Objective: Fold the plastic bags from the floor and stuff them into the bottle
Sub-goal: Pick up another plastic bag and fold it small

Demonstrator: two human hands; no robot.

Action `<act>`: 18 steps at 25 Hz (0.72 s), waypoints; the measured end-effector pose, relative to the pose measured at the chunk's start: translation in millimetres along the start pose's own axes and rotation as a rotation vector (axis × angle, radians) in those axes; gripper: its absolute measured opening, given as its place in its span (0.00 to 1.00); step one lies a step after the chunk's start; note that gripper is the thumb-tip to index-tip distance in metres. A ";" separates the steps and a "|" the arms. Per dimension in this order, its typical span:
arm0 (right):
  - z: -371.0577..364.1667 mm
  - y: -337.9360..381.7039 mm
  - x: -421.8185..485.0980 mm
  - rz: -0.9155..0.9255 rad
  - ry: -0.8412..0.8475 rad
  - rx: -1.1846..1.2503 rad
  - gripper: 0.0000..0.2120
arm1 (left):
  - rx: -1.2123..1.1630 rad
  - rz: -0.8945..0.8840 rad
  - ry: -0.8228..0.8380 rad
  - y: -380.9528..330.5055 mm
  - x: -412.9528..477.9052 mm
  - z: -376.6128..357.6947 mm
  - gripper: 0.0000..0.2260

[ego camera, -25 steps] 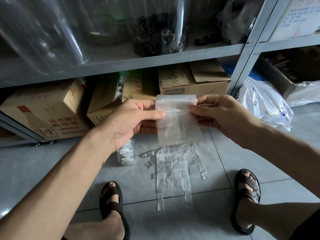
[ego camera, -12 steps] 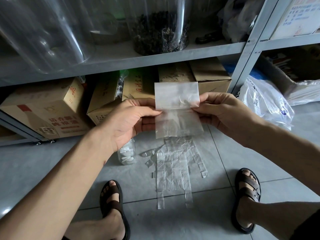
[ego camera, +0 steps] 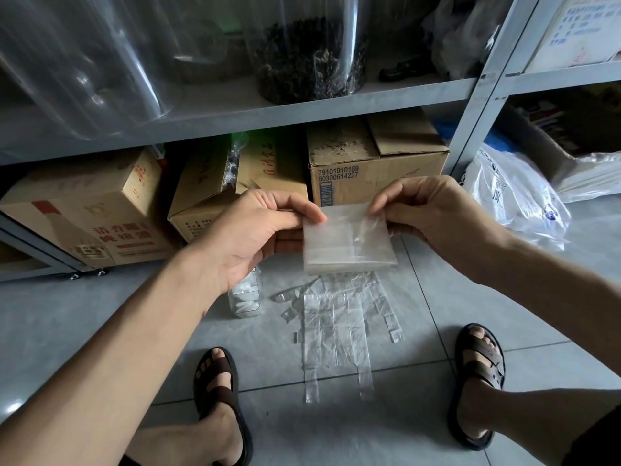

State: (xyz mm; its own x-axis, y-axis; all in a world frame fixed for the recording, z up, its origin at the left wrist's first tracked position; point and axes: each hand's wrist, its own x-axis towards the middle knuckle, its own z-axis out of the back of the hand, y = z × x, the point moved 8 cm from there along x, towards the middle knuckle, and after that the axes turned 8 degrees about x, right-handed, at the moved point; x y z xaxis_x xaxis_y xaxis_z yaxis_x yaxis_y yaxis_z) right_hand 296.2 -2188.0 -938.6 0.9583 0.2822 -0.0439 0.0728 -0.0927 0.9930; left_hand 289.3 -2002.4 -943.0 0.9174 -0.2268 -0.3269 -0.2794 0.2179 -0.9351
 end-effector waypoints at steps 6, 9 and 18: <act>2.2 -0.1 -0.1 -0.004 -0.002 0.016 0.13 | -0.005 0.016 0.024 0.0 -0.4 -2.4 0.15; 2.5 -0.3 -0.2 -0.003 0.004 0.010 0.14 | -0.021 0.016 0.038 -1.5 -1.5 -4.0 0.14; 4.7 4.2 -0.1 0.054 -0.021 -0.074 0.14 | -0.160 0.049 0.087 2.5 0.2 -10.1 0.14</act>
State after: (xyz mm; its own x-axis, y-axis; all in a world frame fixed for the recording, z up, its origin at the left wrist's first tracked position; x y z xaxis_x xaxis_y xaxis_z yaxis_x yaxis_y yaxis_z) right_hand 297.7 -2192.9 -935.0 0.9660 0.2584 0.0086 0.0009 -0.0366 0.9993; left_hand 285.9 -2011.5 -946.8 0.8754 -0.3026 -0.3770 -0.3714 0.0782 -0.9252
